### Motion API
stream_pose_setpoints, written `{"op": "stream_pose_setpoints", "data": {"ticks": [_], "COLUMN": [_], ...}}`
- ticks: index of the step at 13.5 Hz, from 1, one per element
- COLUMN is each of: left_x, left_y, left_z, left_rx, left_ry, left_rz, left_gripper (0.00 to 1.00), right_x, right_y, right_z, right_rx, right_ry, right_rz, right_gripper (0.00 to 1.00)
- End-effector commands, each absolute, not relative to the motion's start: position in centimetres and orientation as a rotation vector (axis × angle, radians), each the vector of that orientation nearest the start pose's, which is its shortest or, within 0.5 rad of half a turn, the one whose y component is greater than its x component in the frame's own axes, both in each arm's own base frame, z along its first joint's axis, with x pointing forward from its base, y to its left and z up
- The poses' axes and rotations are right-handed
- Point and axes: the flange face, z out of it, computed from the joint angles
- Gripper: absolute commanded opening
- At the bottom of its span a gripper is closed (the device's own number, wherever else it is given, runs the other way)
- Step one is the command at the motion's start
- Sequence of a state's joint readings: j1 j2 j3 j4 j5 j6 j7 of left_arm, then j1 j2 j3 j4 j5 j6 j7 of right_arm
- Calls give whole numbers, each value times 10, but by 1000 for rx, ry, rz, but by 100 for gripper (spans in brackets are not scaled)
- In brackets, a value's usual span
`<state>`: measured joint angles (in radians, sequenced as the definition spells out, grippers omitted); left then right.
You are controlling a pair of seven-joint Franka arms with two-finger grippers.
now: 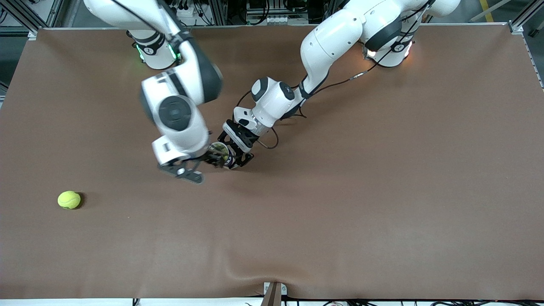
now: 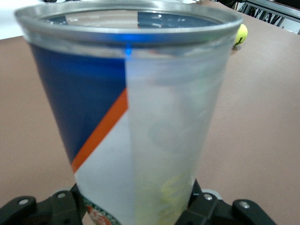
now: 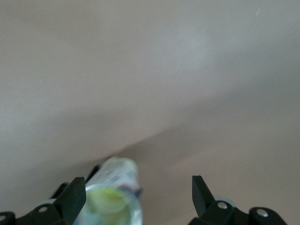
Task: Insert tennis ball vertically with right arm
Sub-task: 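Move the right gripper to the second tennis ball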
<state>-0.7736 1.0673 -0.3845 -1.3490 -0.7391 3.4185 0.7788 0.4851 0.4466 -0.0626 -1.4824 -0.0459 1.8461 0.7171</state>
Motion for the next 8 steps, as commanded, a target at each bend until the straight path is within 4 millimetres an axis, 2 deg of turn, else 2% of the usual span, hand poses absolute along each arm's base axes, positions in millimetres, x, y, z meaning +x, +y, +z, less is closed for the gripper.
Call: {"op": "stream_pose_setpoints", "data": {"ticks": [1, 3, 6, 8], "left_x": [452, 452, 452, 451], "left_y": [-602, -602, -602, -602], "left_z": [177, 177, 177, 177], "left_rx": [2264, 2264, 2264, 2265], "left_ry": [-866, -866, -866, -867], "left_rz": [1025, 1024, 1024, 1023], "left_gripper": [80, 80, 80, 80], "right_x": [640, 658, 677, 683], "right_y": [189, 118, -1, -74], "right_z": [442, 442, 436, 417], "right_rx": [-3218, -3221, -3210, -3206], "right_ry": [260, 109, -148, -263], "right_rz": [64, 69, 16, -14], "right_gripper": [100, 100, 100, 100]}}
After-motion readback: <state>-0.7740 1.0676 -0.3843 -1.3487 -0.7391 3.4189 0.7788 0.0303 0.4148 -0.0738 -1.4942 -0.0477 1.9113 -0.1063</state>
